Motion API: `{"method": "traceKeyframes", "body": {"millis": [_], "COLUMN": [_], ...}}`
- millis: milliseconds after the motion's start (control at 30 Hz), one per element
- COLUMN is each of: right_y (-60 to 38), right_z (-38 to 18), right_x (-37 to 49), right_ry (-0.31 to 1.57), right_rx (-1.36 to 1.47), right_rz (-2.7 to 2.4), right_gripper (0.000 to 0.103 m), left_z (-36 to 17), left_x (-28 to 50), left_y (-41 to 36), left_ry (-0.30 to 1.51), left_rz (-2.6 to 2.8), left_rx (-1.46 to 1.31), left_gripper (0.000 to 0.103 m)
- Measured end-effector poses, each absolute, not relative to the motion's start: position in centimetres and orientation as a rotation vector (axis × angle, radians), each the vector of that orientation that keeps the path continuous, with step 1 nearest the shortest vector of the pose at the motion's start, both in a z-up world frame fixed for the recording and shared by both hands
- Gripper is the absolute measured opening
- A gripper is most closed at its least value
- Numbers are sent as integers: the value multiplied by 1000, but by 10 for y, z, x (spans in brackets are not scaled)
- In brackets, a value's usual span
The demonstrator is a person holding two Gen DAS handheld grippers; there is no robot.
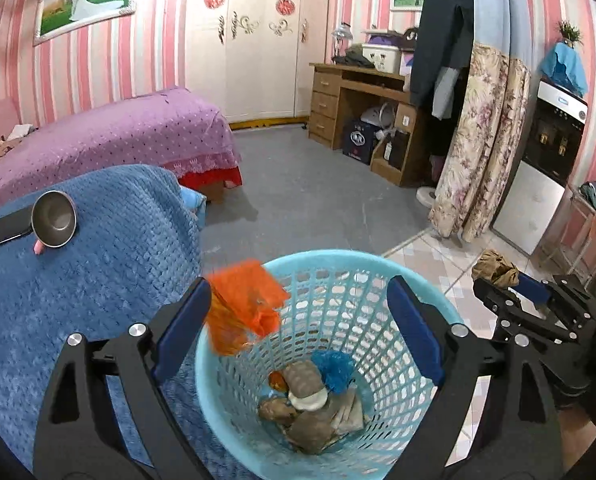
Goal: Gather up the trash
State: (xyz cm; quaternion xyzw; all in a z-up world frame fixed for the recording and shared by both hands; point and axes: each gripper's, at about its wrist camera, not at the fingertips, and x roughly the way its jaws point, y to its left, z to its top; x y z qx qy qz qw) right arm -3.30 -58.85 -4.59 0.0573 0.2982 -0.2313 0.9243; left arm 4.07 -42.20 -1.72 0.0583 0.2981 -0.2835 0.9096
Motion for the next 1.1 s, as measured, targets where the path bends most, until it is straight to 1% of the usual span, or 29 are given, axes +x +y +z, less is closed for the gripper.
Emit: {"method": "traceKeyframes", "body": {"millis": [33,167,300,433,467,533,567,600,700,767,833,1100], "right_y": [-587,-580,-567,-554,-551,-546,-543,-540,-531,-525,-516,-446], "right_z": [-47,-53,-60,-63,-66,-68,-69,-68,-64,-60,-54,-24], "right_x": [-32,-28,-17,-8,-5,0,3,5,10,12,12,7], "right_ry": [613,615,626,629,634,648,652,649,643,651,643,586], "right_rx": [115,118,115,107,110,114,107,99,97,107,106,110], "right_rz": [-473,-460,-434,-437,-434,-423,-428,-436,-452,-451,-454,-399], "right_gripper": [42,42,43,45,47,60,76,85,94,97,98,98], "left_z": [-17,-14,-19,-19,-19,-18,-18,-18,-18,-18,-15,6], "left_x": [44,54,67,73,75,77,79,81,86,88,87,66], "left_y": [-418,-391,-369,-349,-341,-328,-322,-315,-294,-279,-264,-200], "left_ry": [621,610,667,669,665,659,657,657,671,677,670,593], "left_rz": [-580,-521,-522,-494,-483,-459,-448,-438,-416,-405,-392,-326], "left_rx": [122,112,94,86,84,81,78,74,65,61,61,124], "left_gripper": [87,96,96,96,96,97,97,97,97,97,97,97]}}
